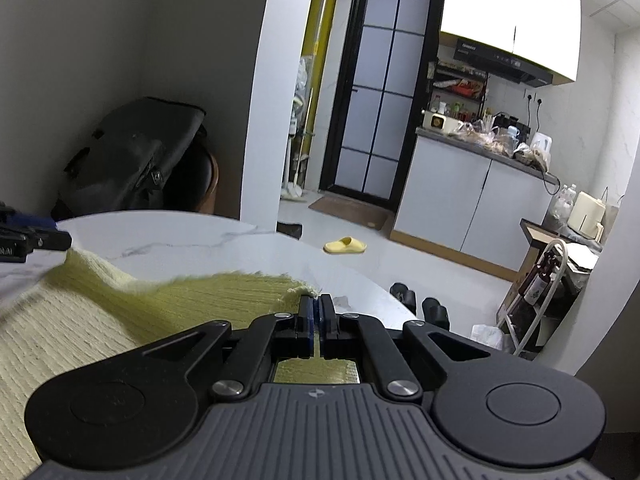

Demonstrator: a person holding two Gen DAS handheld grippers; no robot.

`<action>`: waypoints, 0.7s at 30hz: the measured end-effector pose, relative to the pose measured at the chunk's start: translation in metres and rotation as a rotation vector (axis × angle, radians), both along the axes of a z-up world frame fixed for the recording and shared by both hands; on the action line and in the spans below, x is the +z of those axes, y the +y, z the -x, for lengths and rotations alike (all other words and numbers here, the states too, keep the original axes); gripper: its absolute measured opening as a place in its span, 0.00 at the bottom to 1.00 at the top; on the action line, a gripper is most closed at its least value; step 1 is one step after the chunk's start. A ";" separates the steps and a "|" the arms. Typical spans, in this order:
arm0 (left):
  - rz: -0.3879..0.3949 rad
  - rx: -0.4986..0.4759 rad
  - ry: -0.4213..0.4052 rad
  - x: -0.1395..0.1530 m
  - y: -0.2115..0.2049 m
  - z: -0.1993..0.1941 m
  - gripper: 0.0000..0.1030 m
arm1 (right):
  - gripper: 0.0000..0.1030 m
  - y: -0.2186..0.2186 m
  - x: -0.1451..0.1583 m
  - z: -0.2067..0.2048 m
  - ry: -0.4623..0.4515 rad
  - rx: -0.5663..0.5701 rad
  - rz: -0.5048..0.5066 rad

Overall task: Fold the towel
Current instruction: 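Lower the towel flat onto the table with both tools and open them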

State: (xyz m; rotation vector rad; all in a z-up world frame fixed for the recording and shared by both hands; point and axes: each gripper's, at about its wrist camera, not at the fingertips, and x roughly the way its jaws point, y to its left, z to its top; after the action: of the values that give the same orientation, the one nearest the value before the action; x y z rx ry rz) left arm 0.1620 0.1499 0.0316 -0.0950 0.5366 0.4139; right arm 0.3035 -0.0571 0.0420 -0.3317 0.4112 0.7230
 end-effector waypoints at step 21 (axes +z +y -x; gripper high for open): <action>0.045 -0.036 0.023 -0.014 0.000 0.019 0.48 | 0.57 0.006 -0.007 0.002 0.010 -0.084 0.059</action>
State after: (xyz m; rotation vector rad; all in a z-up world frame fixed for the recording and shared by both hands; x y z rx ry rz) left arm 0.1431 0.1499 0.0178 -0.1237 0.5698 0.3678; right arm 0.3014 -0.0514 0.0347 -0.3641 0.4542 0.6317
